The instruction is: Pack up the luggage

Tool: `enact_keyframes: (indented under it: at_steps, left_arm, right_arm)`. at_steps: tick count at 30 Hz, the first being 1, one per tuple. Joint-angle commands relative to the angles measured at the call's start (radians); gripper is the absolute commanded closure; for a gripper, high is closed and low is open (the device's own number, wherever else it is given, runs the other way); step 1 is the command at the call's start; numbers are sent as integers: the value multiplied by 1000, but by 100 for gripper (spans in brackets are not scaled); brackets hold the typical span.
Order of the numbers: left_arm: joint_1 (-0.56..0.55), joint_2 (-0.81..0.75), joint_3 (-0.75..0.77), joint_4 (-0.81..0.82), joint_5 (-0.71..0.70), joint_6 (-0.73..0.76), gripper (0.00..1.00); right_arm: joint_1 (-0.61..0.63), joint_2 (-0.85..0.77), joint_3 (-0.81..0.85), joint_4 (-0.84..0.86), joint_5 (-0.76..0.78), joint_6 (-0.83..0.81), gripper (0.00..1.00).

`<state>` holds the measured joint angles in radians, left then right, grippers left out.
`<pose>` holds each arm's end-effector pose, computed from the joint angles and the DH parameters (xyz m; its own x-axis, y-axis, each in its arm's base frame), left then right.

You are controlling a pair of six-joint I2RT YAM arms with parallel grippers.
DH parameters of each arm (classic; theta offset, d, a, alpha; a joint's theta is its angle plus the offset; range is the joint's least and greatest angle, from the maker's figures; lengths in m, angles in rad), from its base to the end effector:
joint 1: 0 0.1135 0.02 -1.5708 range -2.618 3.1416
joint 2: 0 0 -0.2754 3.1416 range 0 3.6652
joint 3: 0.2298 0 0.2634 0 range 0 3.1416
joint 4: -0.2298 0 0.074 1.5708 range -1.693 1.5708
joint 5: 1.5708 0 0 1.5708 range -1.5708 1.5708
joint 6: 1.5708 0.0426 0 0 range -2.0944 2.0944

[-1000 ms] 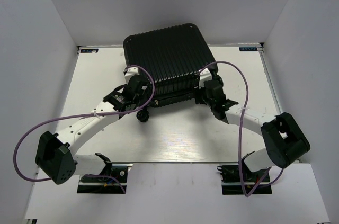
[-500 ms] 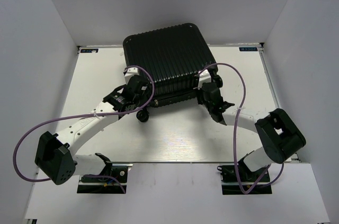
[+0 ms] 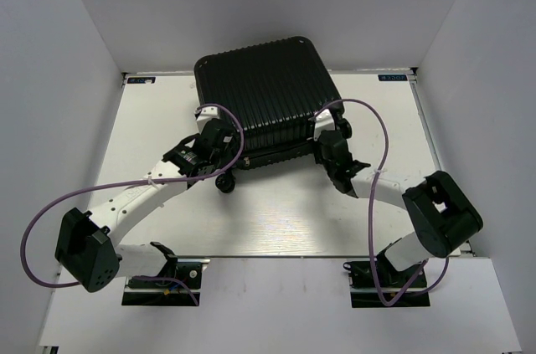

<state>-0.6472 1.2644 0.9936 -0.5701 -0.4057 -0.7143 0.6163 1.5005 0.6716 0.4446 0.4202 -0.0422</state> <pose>0.2300 -0.1527 0.2810 -0.6746 -0.2446 -0.6965 -0.1295 0.9681 -0.2146 0.2735 0.1724 0.1974 -0.2964 -0.2572 -0.9198 -0.2318 0.9536 -0.1919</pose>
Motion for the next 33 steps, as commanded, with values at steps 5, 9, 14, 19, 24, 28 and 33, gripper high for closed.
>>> enact_keyframes:
  at_steps: [5,9,14,19,24,28,33]
  left_arm:
    - [18,-28,-30,-112,-54,18,95]
    - [32,-36,-30,-140,-61,1,97]
    - [55,-42,-44,-146,-53,-4,99]
    - [76,-33,-44,-159,-33,-2,100]
    - [106,-20,-56,-152,-7,4,100]
    - [126,6,-38,-159,4,21,100]
    - [149,20,-33,-160,10,44,100]
  right_arm:
    - [-12,7,1,282,286,30,100]
    - [-18,26,-75,495,379,28,100]
    - [-59,96,-173,836,287,63,100]
    - [-108,136,-181,919,184,97,100]
    - [-211,167,-282,1095,20,233,100]
    - [-265,198,-282,1105,-168,301,100]
    - [-378,250,-230,1105,-381,383,100]
